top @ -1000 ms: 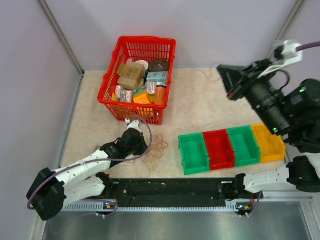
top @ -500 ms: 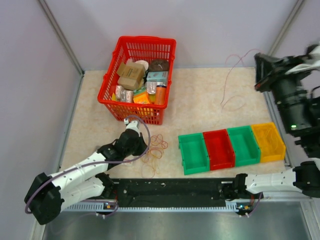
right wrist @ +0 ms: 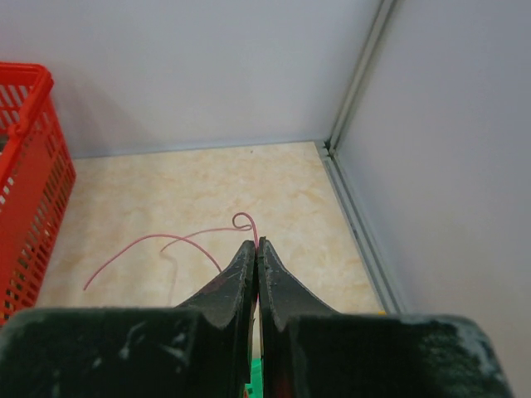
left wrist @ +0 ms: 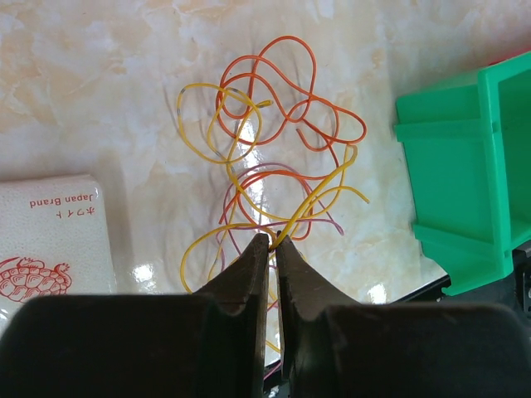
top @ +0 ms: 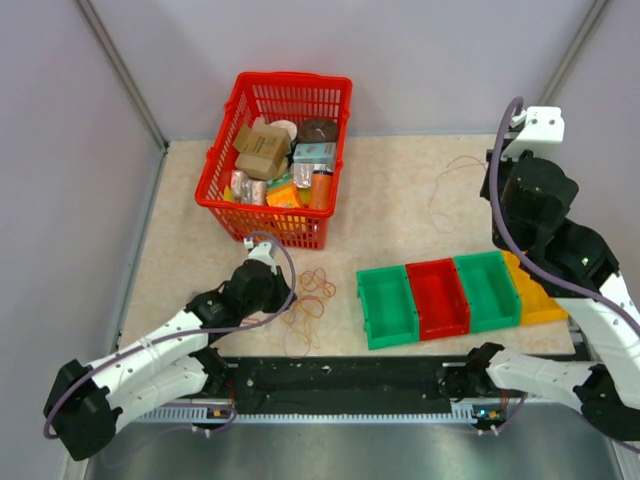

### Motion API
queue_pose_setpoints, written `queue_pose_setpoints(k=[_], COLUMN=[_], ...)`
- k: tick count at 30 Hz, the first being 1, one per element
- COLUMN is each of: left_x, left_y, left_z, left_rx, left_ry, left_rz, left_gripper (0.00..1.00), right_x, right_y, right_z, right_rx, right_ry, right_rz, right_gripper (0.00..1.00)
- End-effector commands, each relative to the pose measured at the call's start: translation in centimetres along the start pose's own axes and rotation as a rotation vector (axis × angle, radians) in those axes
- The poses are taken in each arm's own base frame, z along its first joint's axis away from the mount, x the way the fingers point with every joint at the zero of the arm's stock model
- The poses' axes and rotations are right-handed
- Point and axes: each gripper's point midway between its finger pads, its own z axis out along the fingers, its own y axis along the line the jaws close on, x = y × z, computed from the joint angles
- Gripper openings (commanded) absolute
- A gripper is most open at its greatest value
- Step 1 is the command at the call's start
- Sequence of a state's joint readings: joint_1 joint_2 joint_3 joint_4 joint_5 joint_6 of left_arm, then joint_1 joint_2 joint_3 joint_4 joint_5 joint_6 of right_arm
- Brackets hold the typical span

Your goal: Untangle the cables

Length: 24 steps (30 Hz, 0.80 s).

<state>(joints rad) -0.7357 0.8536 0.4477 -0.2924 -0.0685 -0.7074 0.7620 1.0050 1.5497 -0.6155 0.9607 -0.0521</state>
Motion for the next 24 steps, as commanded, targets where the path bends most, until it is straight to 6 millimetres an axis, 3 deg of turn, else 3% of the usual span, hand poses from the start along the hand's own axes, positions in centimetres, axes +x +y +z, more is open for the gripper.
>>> queue_pose_setpoints(k=[1,9,17,21,24], left_x=[-1.2,-1.3,-1.4,-1.5,-1.7], left_y=[-1.3,-1.7,-1.9,-1.8,-1.8], left_z=[-0.5,-0.5,-0.9,-1.2,-1.4], left_rx=[0.047,0.056,0.069,0.065,0.064], left_ry=[-0.030,-0.023,-0.025,-0.032,-0.036], left_rz=[-0.012,-0.008,-0.008,-0.004,-0.001], left_gripper=[0.12,0.12,0.11,0.12,0.12], right_x=[1.7,3.3,9.3,9.5,9.8], right_y=[-1.6,-6.5,-6.5,-7.2,-9.0], right_z=[-0.7,-3.1,-2.9,-3.1,-3.5], right_rx=[0.024,0.160,0.189,0.216,0.301], right_ry=[0.074,0.110,0.239,0.240,0.249], right_rz=[0.074,0.083,0.056,0.045,0.039], right_gripper=[0.00,0.00,0.00,0.00,0.00])
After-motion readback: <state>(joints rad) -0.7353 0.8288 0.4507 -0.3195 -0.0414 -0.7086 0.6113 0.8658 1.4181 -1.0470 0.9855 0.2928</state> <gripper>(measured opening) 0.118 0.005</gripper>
